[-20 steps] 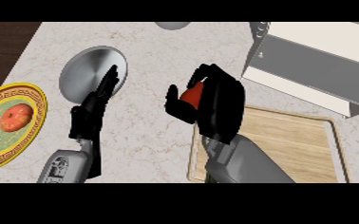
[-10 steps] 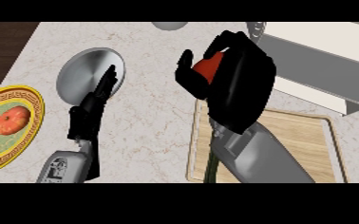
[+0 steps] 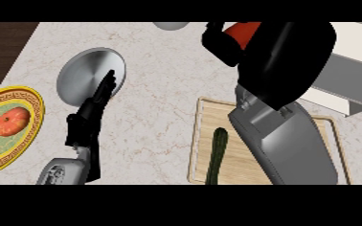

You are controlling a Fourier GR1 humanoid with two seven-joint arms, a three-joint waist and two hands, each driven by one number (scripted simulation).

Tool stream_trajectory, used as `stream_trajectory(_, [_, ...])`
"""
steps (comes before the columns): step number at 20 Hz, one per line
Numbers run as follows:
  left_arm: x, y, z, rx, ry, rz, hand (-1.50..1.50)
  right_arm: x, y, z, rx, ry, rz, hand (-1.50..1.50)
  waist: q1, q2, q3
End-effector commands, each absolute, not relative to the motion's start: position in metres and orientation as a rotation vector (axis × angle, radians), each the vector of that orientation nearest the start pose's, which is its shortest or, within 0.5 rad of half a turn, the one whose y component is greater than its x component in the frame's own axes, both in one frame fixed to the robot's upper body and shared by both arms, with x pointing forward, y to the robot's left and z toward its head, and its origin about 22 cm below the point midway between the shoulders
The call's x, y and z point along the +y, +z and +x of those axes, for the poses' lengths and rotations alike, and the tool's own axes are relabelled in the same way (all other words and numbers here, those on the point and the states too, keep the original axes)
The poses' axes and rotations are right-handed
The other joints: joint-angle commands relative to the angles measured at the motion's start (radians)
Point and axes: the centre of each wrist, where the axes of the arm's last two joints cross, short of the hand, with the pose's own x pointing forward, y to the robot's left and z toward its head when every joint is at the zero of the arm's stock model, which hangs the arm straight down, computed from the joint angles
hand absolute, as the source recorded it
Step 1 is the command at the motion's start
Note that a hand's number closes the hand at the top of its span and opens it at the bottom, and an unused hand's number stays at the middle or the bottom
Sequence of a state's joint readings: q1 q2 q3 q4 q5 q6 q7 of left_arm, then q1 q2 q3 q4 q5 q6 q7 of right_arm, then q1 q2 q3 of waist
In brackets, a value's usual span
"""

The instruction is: Pick the bell pepper from the tray and place it in the tiered shelf

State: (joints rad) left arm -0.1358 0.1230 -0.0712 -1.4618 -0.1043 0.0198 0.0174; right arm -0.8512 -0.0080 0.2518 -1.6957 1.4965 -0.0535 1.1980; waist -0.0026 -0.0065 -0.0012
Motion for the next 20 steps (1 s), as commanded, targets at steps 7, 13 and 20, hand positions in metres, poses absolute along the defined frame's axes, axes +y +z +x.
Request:
stream_trajectory(7, [0.236, 0.023, 0.283, -1.584, -0.262, 0.117, 0.0, -0.106, 0.302, 0.308, -1.317, -0.129, -1.571, 1.5, 0.005, 0.003, 0.001])
stream_trajectory(13, [0.228, 0.013, 0.281, -1.585, -0.251, 0.121, 0.0, -0.137, 0.3, 0.319, -1.313, -0.082, -1.622, 1.5, 0.003, 0.006, 0.001])
stream_trajectory(20, [0.221, 0.016, 0.286, -1.568, -0.276, 0.095, 0.0, -0.154, 0.287, 0.359, -1.299, -0.032, -1.73, 1.5, 0.01, 0.009, 0.001])
